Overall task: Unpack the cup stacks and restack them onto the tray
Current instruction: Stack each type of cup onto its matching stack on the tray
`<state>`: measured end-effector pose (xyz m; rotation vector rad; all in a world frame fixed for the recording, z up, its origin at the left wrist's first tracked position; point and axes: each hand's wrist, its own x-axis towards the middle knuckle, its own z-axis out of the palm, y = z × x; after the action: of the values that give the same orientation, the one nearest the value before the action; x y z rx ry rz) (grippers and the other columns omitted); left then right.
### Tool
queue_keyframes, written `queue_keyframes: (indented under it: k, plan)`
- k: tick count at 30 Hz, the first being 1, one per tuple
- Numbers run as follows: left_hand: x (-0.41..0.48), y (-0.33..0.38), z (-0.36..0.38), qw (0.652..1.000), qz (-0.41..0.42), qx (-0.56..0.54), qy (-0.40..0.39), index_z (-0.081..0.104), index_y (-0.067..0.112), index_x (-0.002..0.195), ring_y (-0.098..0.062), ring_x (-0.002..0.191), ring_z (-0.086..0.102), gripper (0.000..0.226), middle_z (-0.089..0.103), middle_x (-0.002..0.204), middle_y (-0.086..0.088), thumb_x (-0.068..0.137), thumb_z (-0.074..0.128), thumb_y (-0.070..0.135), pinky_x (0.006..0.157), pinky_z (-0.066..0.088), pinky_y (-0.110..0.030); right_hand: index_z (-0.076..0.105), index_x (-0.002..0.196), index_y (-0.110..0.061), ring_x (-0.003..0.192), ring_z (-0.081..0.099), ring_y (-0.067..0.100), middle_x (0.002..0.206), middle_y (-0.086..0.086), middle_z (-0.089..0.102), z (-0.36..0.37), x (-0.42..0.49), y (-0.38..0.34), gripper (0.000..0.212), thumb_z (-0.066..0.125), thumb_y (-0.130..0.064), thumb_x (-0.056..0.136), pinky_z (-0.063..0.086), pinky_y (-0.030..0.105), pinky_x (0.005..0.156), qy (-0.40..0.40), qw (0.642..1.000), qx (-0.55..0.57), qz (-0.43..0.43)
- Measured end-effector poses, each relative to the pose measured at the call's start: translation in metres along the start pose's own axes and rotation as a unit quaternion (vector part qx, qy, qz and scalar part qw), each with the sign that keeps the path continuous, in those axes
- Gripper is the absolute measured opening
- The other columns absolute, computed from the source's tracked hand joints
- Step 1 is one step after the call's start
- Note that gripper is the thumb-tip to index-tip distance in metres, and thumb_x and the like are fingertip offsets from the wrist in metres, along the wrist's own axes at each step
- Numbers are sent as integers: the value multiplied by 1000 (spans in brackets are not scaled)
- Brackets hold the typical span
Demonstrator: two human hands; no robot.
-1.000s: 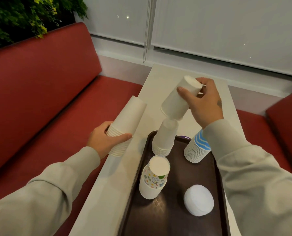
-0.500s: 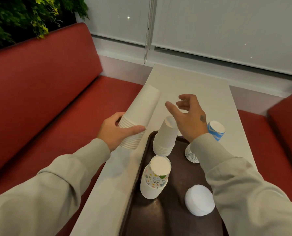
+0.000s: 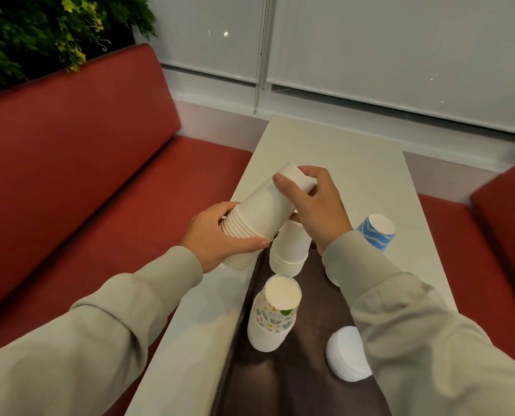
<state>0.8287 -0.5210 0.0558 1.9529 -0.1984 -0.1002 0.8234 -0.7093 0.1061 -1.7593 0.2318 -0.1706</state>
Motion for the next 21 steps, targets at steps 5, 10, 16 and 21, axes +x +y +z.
queue_keyframes:
  k: [5, 10, 16, 21]
  plan:
    - [0, 3, 0, 1000, 0, -3, -2, 63, 35, 117, -5, 100, 64, 84, 68, 107, 16, 41, 85, 62, 88, 58, -38, 51, 126, -30, 105, 65, 15, 116, -3, 61, -1, 0, -5, 54, 75, -52, 83, 62, 41, 84, 9, 1000, 5, -2]
    - [-2, 0, 1, 1000, -8, -12, 3, 63, 31, 120, -8, 102, 64, 80, 69, 109, 14, 48, 93, 51, 88, 57, -38, 48, 130, -32, 104, 65, 16, 117, -4, 59, -1, -1, -5, 60, 76, -53, 82, 62, 40, 84, 16, 1000, 4, 1]
    - [-7, -10, 0, 1000, -16, -15, -3, 64, 29, 120, -9, 101, 65, 85, 69, 108, 12, 43, 88, 57, 83, 57, -32, 53, 121, -33, 102, 65, 13, 111, -7, 60, 2, 1, -2, 54, 77, -56, 78, 62, 43, 81, 40, 999, 17, 1]
    - [-10, -38, -9, 998, -62, 7, 19, 65, 26, 119, -12, 102, 65, 86, 69, 108, 11, 43, 90, 55, 82, 55, -32, 56, 118, -29, 104, 66, 17, 116, -1, 62, -23, 16, -15, 57, 82, -52, 73, 62, 45, 80, 95, 993, 67, -25]
